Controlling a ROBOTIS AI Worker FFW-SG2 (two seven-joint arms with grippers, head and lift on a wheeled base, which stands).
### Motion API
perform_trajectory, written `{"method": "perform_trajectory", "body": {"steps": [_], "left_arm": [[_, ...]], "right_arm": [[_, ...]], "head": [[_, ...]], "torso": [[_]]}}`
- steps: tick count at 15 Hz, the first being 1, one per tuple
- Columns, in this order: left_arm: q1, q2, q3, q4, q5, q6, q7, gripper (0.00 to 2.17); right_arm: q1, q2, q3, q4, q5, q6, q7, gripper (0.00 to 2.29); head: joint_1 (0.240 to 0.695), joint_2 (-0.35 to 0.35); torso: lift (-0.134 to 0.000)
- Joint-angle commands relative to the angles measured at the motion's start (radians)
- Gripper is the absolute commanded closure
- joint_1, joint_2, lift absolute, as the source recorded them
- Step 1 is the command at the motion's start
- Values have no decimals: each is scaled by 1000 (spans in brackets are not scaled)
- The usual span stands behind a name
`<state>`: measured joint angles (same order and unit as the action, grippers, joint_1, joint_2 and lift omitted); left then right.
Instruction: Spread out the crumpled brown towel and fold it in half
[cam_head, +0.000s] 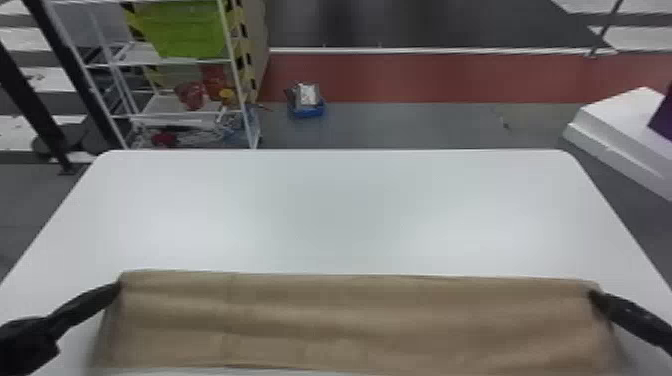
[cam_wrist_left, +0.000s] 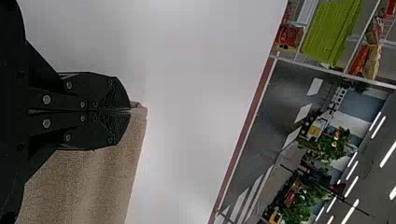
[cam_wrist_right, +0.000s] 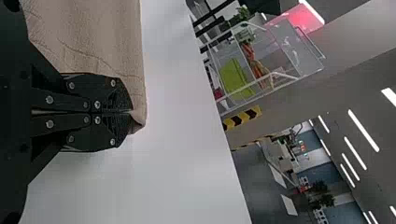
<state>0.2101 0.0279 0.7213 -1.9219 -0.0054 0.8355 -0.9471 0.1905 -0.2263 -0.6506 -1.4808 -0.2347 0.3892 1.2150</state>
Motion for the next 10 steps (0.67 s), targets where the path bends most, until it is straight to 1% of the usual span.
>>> {"method": "perform_trajectory", "body": {"steps": [1,3,4,5,6,7,8,9,10], "left_arm": [[0,0,-14,3,-4,-2,10,1700],[0,-2,-19,4,-7,-2,16,1538],[2,-3,-20,4,-7,-2,19,1254],[2,-3,-20,4,-5,-2,19,869],[2,-3,-22,3,-5,1,19,343],[2,-5,-22,1,-7,1,21,117],[2,-5,-22,0,-10,1,24,83],[3,-8,-19,-6,-18,1,25,83],[6,-11,-10,-16,-16,1,36,80]], "right_arm": [[-5,-2,16,16,5,-12,-20,1659],[-11,-2,19,28,9,-25,-32,1632],[-14,-4,23,33,9,-28,-42,1467],[-16,-7,26,34,12,-34,-43,1301],[-20,-8,31,34,15,-31,-46,1001],[-22,-8,35,34,21,-31,-48,532],[-23,-8,39,33,26,-34,-48,302],[-23,-10,39,31,26,-31,-49,174],[-23,-10,28,28,26,-31,-49,147]], "head": [[695,21],[695,19],[695,17],[695,13],[695,12],[695,11],[695,11],[695,12],[695,14]], "torso": [[-124],[-124],[-124],[-124],[-124],[-124],[-124],[-124],[-124]]}}
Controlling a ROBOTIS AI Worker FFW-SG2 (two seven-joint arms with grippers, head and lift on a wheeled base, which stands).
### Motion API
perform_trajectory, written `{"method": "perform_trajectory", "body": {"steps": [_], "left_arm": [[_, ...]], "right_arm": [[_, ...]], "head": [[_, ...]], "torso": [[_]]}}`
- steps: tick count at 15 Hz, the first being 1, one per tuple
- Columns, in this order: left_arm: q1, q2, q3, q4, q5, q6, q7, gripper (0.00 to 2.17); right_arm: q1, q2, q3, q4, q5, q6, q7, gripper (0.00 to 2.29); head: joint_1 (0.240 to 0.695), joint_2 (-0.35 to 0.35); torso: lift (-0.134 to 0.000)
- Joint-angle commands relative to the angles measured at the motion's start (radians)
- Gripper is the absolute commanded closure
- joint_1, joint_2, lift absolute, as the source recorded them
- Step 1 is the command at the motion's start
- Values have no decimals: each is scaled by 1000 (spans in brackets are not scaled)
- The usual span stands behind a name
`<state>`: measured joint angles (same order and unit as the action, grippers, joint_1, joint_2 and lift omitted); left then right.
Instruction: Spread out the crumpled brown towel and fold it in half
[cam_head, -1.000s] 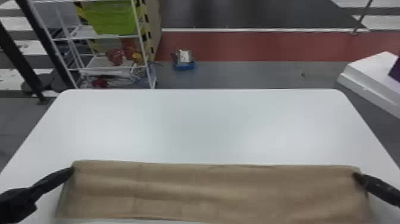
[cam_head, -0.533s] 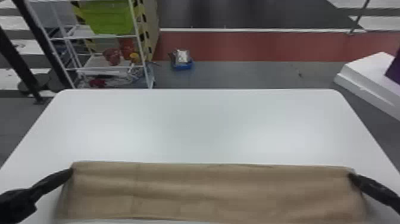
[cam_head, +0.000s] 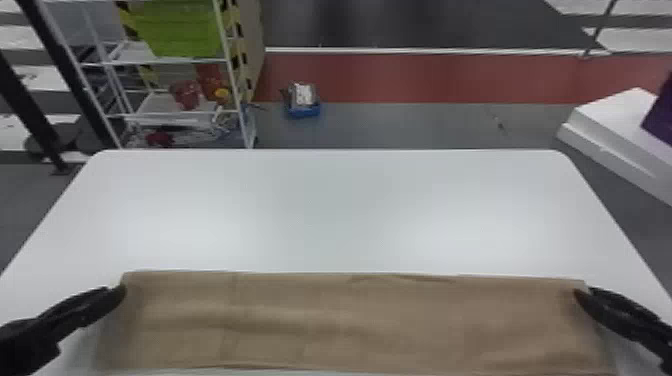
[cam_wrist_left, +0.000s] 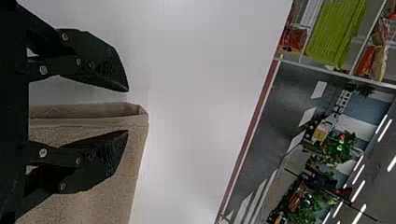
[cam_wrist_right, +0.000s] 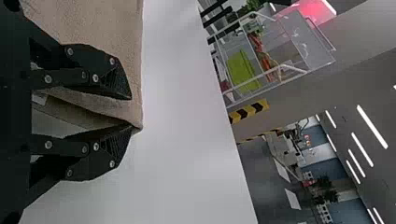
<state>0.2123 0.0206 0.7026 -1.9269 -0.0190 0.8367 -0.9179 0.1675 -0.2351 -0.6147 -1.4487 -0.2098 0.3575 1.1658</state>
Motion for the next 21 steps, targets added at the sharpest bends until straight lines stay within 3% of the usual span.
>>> {"method": "perform_trajectory", "body": {"steps": [1,4,7,9,11,12,15,17,21], "left_arm": [[7,-4,20,-23,4,0,7,80],[29,-19,67,-80,33,-27,13,80],[70,-23,133,-179,129,-77,24,80],[121,-23,133,-264,194,-98,24,83],[134,-23,114,-293,217,-107,30,87],[142,-23,84,-294,218,-113,50,87],[168,-23,3,-291,198,-110,97,87],[182,-23,-26,-287,157,-107,128,87],[188,-23,-49,-251,91,-61,143,87]], "right_arm": [[3,-1,-19,-13,0,13,0,134],[32,2,-60,-76,-16,31,0,134],[73,22,-115,-157,-25,47,0,134],[87,59,-160,-214,-49,47,0,134],[104,105,-168,-298,-56,38,-15,130],[107,120,-163,-334,-56,41,-20,130],[112,122,-134,-404,-39,127,-25,130],[119,134,-126,-429,-33,154,-31,134],[127,152,-76,-441,61,148,-54,134]], "head": [[695,17],[695,22],[695,25],[695,30],[695,13],[695,6],[695,-3],[695,-7],[695,5]], "torso": [[-124],[-124],[-124],[-124],[-124],[-124],[-124],[-124],[-124]]}}
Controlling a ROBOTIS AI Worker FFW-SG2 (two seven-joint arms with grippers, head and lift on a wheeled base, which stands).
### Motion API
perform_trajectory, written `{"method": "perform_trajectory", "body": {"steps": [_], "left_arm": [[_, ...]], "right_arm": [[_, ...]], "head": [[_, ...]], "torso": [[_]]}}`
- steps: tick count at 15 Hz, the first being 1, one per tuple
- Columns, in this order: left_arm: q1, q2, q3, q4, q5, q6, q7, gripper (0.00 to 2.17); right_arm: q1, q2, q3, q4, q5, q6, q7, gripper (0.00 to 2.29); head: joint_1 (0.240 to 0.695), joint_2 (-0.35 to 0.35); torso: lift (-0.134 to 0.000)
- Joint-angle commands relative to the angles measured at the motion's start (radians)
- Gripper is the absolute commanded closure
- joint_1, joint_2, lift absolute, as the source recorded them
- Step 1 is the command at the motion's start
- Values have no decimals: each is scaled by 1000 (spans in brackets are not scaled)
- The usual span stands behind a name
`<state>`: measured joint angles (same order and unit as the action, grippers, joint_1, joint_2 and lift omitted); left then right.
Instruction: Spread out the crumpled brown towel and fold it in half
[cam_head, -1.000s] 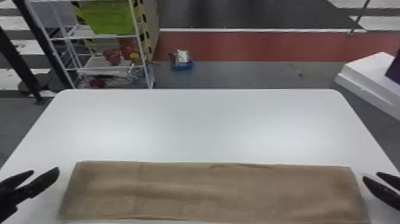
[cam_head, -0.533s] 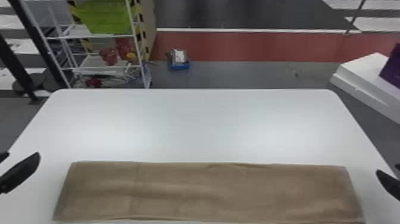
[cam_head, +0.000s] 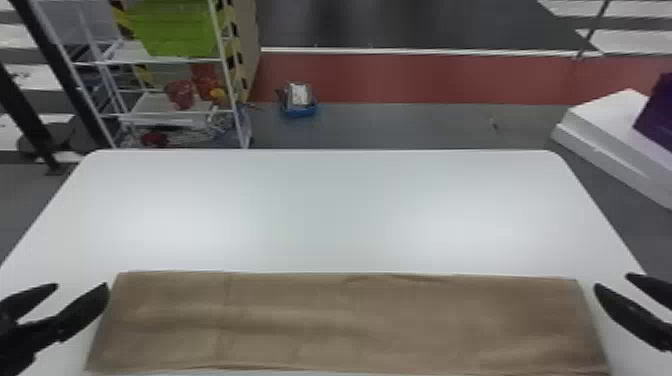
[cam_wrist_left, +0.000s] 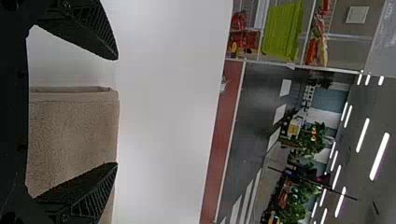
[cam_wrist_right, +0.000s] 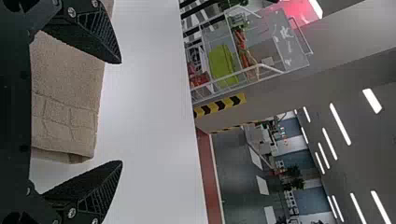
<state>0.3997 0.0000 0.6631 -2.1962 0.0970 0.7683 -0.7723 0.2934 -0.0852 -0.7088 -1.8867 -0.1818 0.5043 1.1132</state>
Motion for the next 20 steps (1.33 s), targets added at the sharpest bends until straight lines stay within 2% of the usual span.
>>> {"method": "perform_trajectory", "body": {"steps": [1,4,7,11,14,20], "left_arm": [[1,-3,-13,36,-25,7,-2,90],[-5,-3,-30,98,-25,4,16,90],[-4,-3,-36,119,-25,-11,28,90],[1,-3,-42,118,-25,-20,22,90],[13,-3,-49,122,-39,-48,27,90],[19,-3,-45,125,-23,-57,14,90]], "right_arm": [[-2,1,23,-11,62,23,-1,134],[-19,-30,58,-45,174,121,7,134],[-16,-50,61,-69,232,152,17,134],[-13,-64,52,-69,255,164,30,151],[-13,-67,42,-58,269,161,30,164],[-13,-65,8,-51,274,173,31,167]], "head": [[695,16],[695,24],[695,23],[695,1],[695,-13],[695,-46]], "torso": [[-124],[-124],[-124],[-124],[-124],[-124]]}}
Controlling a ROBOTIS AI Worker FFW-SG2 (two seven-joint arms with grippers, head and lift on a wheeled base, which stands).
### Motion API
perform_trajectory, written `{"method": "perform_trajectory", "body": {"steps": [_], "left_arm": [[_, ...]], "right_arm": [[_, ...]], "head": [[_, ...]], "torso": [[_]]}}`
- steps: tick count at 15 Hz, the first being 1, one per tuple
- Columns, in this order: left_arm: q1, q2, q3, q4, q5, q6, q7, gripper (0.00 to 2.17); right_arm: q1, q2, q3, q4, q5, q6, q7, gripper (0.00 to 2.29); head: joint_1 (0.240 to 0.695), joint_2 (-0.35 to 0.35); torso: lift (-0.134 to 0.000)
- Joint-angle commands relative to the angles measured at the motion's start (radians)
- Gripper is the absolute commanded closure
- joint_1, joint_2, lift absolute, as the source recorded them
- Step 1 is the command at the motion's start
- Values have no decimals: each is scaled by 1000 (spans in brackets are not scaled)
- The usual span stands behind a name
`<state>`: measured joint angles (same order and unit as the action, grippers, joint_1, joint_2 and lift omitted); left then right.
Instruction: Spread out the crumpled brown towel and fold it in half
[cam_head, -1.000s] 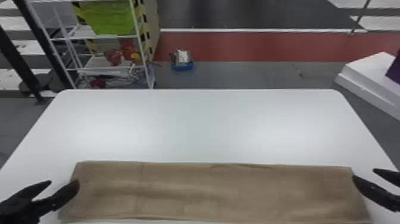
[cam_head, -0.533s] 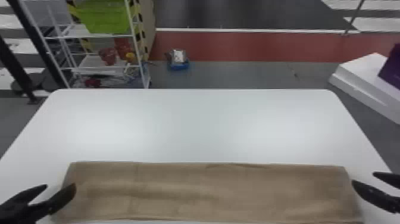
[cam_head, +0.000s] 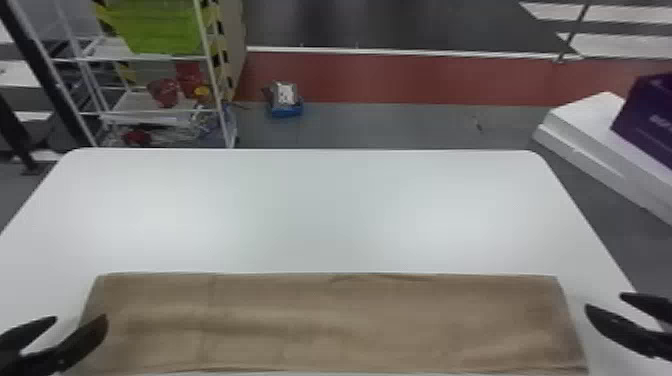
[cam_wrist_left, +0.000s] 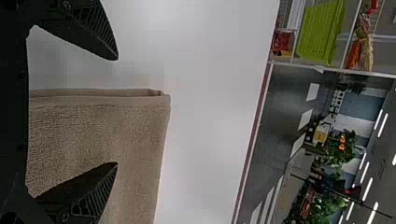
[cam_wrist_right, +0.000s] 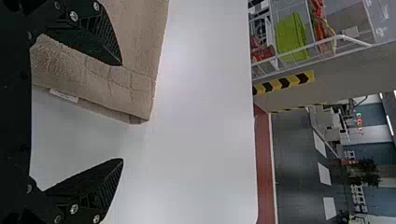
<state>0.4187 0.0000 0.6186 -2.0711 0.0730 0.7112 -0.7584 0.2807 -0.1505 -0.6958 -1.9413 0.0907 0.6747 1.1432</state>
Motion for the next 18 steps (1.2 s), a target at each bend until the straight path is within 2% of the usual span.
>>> {"method": "perform_trajectory", "body": {"steps": [1,9,11,18], "left_arm": [[0,-3,4,14,8,0,-1,90],[18,-3,18,5,28,-22,-15,90],[18,-3,10,3,25,-22,-21,225],[17,-3,6,8,27,-22,-24,205]], "right_arm": [[0,0,-11,10,1,0,1,167],[-11,-8,-11,13,6,21,1,171],[-5,-11,-11,12,7,21,4,174],[-3,-11,-11,7,11,46,15,174]], "head": [[695,-49],[695,-59],[695,-61],[695,-71]], "torso": [[-124],[-124],[-124],[-124]]}}
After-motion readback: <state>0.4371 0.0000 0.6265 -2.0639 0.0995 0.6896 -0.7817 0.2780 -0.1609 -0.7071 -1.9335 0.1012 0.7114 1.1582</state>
